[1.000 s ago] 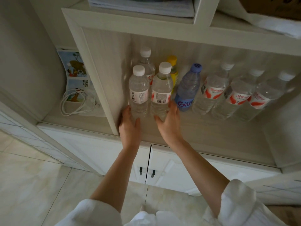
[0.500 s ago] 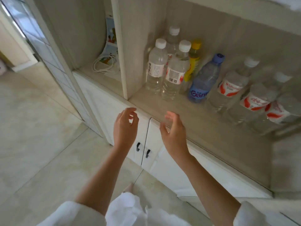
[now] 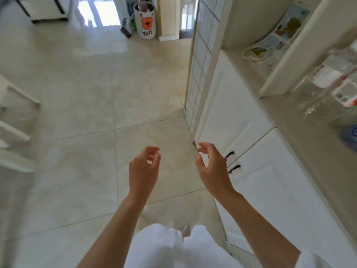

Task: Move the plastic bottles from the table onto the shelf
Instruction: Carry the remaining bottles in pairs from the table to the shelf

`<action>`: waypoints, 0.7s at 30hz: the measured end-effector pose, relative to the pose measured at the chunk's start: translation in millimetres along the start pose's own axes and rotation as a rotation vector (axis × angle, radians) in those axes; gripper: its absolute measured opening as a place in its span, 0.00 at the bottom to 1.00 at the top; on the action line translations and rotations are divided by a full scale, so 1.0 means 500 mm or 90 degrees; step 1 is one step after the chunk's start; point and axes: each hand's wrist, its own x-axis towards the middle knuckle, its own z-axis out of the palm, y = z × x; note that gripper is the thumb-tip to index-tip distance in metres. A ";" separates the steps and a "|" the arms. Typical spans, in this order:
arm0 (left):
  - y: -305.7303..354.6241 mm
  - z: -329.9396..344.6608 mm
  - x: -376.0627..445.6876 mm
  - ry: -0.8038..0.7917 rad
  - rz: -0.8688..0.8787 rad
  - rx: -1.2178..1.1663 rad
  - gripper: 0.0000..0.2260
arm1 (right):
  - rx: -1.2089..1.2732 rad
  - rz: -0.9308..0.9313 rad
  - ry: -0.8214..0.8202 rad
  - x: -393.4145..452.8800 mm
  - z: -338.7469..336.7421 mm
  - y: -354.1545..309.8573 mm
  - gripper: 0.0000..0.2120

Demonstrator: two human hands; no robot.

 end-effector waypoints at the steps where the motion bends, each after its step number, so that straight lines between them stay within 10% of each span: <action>1: -0.026 -0.039 -0.010 0.034 -0.020 0.008 0.07 | -0.004 -0.025 -0.035 -0.001 0.034 -0.021 0.14; 21: -0.503 -0.724 -0.301 0.322 -0.460 0.075 0.04 | 0.016 -0.337 -0.490 -0.255 0.730 -0.531 0.15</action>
